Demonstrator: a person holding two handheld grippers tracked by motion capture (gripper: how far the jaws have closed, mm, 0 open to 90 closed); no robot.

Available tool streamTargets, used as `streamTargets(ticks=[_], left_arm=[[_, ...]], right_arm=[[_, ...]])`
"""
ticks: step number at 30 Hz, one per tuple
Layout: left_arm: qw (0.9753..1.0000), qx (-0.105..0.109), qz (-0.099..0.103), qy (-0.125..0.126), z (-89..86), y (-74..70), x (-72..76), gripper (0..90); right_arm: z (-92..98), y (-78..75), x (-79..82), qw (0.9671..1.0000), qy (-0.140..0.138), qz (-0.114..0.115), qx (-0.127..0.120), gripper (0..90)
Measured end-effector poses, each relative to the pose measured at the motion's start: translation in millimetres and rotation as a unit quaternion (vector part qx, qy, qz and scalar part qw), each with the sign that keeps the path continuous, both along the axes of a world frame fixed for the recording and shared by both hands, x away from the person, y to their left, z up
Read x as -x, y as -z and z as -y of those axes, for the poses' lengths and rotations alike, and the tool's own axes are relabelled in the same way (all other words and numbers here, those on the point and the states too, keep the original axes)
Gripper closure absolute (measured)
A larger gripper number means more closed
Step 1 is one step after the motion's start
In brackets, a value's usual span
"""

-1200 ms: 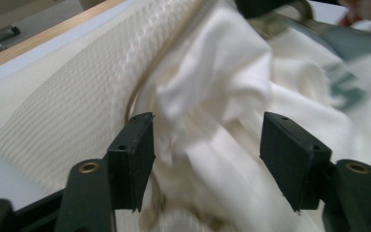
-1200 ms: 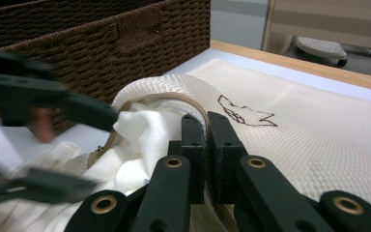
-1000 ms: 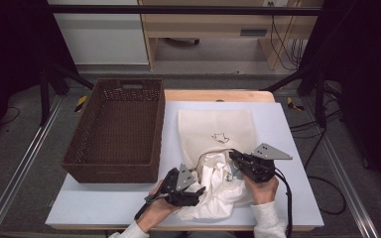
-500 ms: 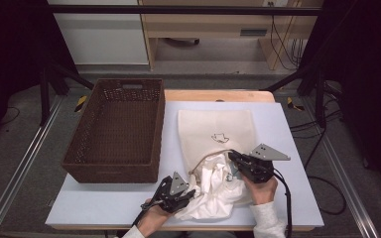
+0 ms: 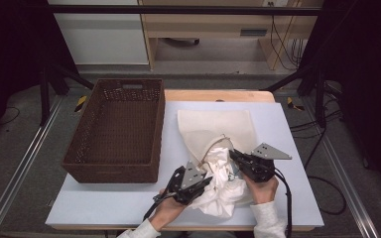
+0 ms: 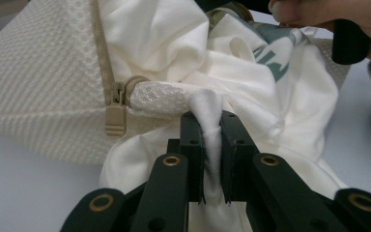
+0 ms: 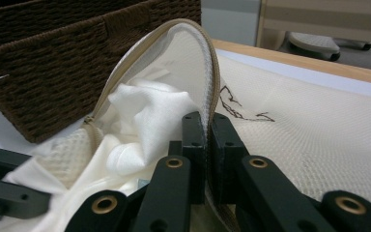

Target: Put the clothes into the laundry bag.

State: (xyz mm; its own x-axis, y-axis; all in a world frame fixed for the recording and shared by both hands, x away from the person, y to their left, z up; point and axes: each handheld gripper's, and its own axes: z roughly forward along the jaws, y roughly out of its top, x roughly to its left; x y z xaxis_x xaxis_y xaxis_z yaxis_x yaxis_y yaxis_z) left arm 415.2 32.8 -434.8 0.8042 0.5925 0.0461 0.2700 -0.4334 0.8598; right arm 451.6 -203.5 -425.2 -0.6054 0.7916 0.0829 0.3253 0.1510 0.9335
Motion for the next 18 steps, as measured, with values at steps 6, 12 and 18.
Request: streamTargets(ticks=[6,12,18], left_arm=[[1.0,-0.002,0.0,0.001,12.3,-7.7,-4.1,80.7],[0.9999,0.012,0.005,0.0,-1.2,-16.7,3.8,80.9],[0.9999,-0.001,0.007,-0.009,-15.2,-9.8,17.1,79.9]], right_arm=[[4.7,-1.5,0.8,0.9999,0.011,0.002,-0.001,86.3],[3.8,-1.4,1.6,0.9998,0.018,0.008,0.003,86.3],[5.7,-1.9,2.1,0.9997,0.019,0.012,-0.001,86.7]])
